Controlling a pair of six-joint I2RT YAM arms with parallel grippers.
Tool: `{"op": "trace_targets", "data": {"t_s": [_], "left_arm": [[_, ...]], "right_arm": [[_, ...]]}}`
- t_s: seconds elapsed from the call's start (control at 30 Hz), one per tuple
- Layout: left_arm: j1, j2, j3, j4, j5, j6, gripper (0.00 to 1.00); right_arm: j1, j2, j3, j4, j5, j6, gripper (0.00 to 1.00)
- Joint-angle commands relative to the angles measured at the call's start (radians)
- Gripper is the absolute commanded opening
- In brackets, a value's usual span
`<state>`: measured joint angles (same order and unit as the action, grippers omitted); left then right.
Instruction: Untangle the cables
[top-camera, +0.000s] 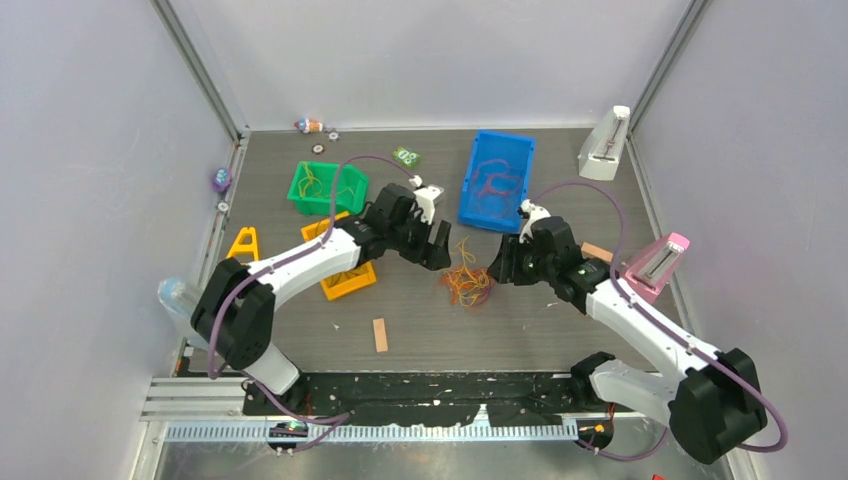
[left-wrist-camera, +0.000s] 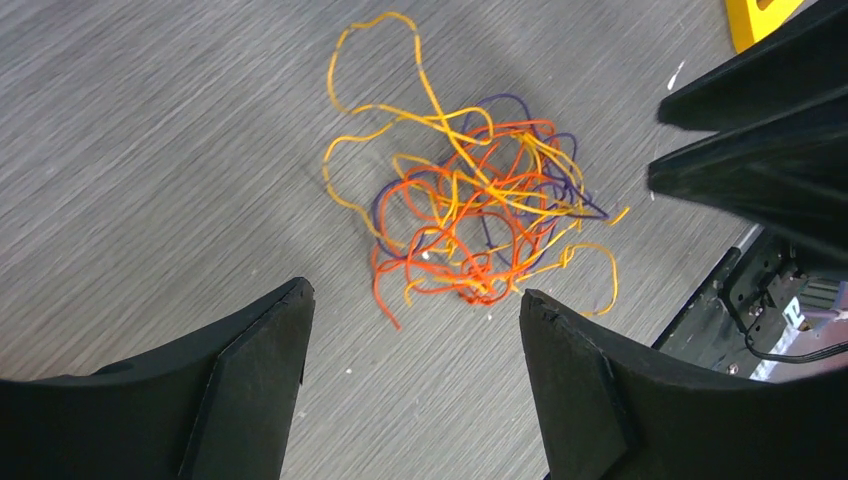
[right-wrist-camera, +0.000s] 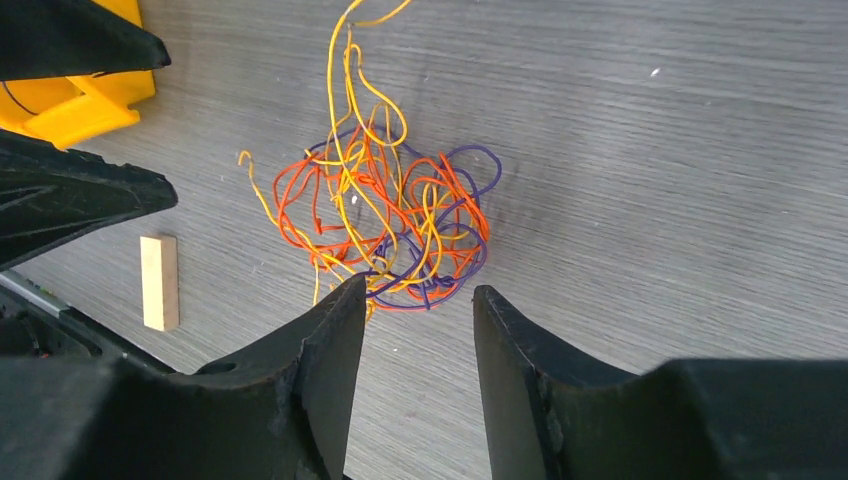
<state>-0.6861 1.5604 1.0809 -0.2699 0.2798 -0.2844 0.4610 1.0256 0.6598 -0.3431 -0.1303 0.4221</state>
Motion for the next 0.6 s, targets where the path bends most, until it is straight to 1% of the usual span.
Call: {"op": "trace_targets", "data": {"t_s": [0.0, 0.1, 0.13, 0.2, 0.4, 0.53, 0.57], "left_arm": [[-0.01, 0.061, 0.071, 0.091, 0.079, -0.04, 0.76], [-0.01, 0.115, 0.117, 0.123, 0.113, -0.087, 0.75], [-0.01, 0.145, 0.136, 0.124, 0.112, -0.109, 0.75], [-0.01, 0.19, 0.17, 0.128, 0.114, -0.143, 0.73], [-0.021, 0.344, 0.269, 0.123, 0.11, -0.235, 0.69], [-0.038, 0.418, 0.302, 0.106, 0.093, -0.266, 0.67], [-0.04, 0.431, 0.308, 0.106, 0.094, -0.271, 0.65]], "right_arm": [[-0.001, 0.054, -0.017, 0.12, -0.094, -0.021, 0.5], [0.003, 0.073, -0.039, 0.174, -0.15, -0.012, 0.54], [0.006, 0.075, -0.046, 0.185, -0.157, -0.007, 0.57], [0.015, 0.074, -0.06, 0.211, -0.162, 0.0, 0.61], [0.02, 0.065, -0.077, 0.22, -0.139, 0.004, 0.61], [0.02, -0.005, -0.099, 0.216, -0.069, 0.011, 0.61], [0.02, -0.033, -0.103, 0.216, -0.058, 0.017, 0.62]]}}
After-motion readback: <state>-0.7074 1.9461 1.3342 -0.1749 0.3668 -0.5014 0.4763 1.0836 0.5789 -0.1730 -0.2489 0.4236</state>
